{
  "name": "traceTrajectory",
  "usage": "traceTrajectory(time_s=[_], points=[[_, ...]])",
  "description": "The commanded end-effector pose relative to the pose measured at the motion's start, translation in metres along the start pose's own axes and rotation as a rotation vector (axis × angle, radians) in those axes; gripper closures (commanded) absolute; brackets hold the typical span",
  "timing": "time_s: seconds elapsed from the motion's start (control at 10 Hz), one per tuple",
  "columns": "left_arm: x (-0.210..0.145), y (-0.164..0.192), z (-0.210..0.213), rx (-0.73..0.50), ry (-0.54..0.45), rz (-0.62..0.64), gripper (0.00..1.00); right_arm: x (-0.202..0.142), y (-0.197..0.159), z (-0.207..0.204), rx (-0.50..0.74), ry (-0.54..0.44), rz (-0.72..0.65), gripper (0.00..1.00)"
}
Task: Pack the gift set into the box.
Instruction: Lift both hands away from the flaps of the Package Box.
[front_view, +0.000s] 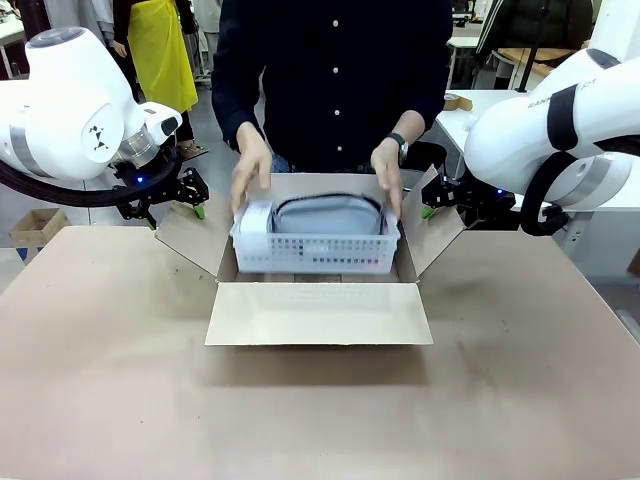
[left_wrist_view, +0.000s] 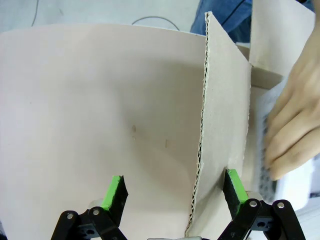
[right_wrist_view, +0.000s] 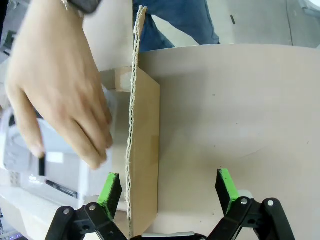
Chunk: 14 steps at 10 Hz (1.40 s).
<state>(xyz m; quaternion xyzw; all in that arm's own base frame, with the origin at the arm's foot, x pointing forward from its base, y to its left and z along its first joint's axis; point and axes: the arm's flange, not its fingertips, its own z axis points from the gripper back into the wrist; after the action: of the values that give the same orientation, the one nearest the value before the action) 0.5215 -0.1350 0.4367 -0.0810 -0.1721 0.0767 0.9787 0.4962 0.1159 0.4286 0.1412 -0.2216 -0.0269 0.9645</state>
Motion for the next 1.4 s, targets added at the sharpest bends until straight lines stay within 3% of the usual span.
traceTrajectory(time_s=[0.0, 1.0, 1.1, 1.3], points=[[-0.001, -0.002, 0.001, 0.025, -0.007, 0.01, 0.0, 0.005, 0.002, 0.002, -0.01, -0.01, -0.009, 0.0], [0.0, 0.0, 0.0, 0.0, 0.0, 0.0, 0.0, 0.0, 0.0, 0.0, 0.0, 0.0, 0.0, 0.0], [0.001, 0.003, 0.035, -0.153, 0.039, -0.093, 0.0, 0.009, 0.009, 0.029, 0.097, -0.006, -0.013, 0.0], [-0.015, 0.056, 0.101, -0.438, 0.008, -0.146, 0.0, 0.016, -0.024, 0.099, 0.262, -0.046, -0.083, 0.0]])
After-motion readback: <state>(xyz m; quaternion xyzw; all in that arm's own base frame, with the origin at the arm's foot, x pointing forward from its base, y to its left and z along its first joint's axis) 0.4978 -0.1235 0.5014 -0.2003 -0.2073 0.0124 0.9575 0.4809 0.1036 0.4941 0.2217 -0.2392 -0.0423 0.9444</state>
